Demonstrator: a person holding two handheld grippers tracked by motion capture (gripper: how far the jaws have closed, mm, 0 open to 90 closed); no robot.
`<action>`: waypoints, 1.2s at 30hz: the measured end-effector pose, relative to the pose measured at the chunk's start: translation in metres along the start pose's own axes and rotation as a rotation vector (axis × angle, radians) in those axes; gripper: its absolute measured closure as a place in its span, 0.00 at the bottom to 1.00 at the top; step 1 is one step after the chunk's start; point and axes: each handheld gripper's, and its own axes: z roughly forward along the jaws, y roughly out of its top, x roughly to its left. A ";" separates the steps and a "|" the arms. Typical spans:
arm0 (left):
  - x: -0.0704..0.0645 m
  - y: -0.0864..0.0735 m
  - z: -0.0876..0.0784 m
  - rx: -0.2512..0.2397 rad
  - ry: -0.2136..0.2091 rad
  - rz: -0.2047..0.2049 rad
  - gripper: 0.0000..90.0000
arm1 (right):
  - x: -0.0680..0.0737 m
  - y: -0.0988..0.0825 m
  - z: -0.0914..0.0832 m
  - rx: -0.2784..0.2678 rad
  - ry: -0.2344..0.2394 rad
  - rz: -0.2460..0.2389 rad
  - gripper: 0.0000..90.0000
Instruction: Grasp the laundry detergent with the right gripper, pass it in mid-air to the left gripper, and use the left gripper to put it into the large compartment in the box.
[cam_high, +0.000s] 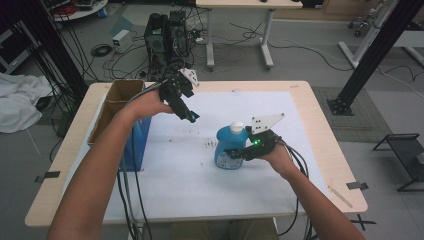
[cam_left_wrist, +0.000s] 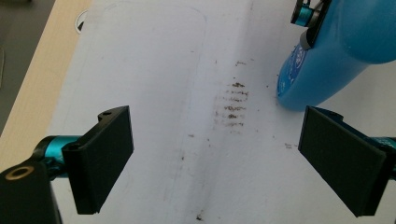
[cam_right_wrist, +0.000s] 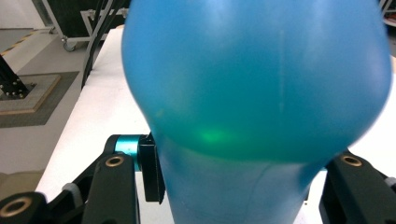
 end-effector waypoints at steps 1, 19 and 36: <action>0.000 0.001 -0.001 0.011 0.005 0.021 0.11 | 0.000 0.001 -0.001 0.003 0.001 0.002 0.49; -0.049 0.023 -0.023 0.046 -0.053 0.121 0.11 | 0.007 0.019 -0.018 0.073 0.022 0.000 0.49; -0.081 0.058 -0.033 0.132 -0.116 0.189 0.11 | 0.009 0.038 -0.017 0.099 0.029 -0.007 0.49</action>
